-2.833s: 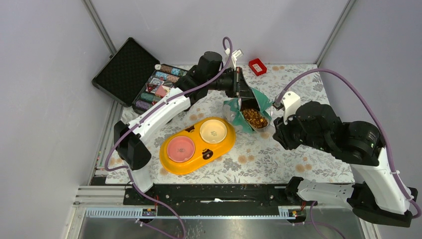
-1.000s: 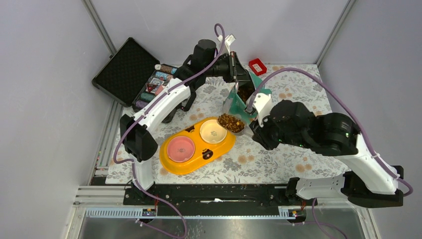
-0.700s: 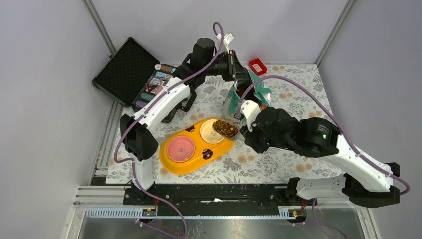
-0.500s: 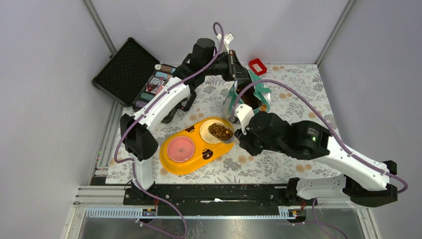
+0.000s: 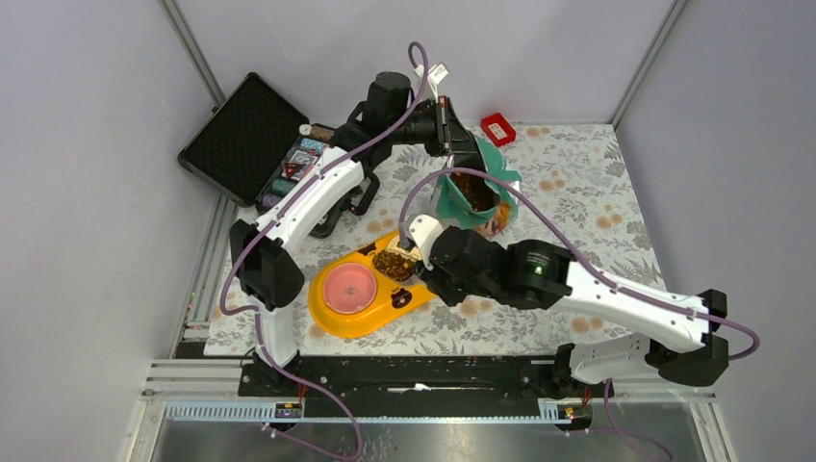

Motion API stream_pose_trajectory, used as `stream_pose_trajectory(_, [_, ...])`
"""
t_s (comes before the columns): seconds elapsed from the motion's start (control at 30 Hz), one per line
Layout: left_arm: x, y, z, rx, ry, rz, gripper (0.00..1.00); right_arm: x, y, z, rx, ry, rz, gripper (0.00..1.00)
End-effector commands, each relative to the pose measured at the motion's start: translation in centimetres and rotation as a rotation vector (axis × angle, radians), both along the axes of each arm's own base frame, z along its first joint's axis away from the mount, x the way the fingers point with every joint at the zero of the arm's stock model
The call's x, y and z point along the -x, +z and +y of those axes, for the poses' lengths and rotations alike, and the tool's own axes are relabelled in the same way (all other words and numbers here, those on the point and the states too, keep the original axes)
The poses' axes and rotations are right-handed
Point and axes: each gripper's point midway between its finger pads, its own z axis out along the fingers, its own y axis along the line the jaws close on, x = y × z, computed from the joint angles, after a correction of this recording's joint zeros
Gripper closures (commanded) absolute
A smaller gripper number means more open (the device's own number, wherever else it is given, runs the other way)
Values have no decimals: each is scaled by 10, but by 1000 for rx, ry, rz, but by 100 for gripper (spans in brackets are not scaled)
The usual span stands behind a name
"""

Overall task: Serve the pet food
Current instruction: Pour the pet food into the pet food bowl.

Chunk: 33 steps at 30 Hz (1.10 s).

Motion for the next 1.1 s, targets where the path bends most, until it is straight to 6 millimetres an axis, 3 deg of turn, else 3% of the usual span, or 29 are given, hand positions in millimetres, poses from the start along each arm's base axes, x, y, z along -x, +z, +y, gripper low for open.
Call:
stream_pose_trajectory(0.0, [11,94,34,132,21,-225,100,-4,-1,30,-59,43,-22,100])
stream_pose_trajectory(0.3, [7,86,55,109,66,-214,100,-16,-28,56,-49,40,-44,100])
stream_pose_trajectory(0.6, [6,84,64,111,75,-199,100,-27,-63,80,10,49,-50,100])
stream_pose_trajectory(0.93, [5,86,65,126,72,-193,100,-30,-104,78,157,64,-29,100])
stream_pose_trajectory(1.07, [5,85,65,129,73,-192,100,-29,-108,74,200,100,-46,100])
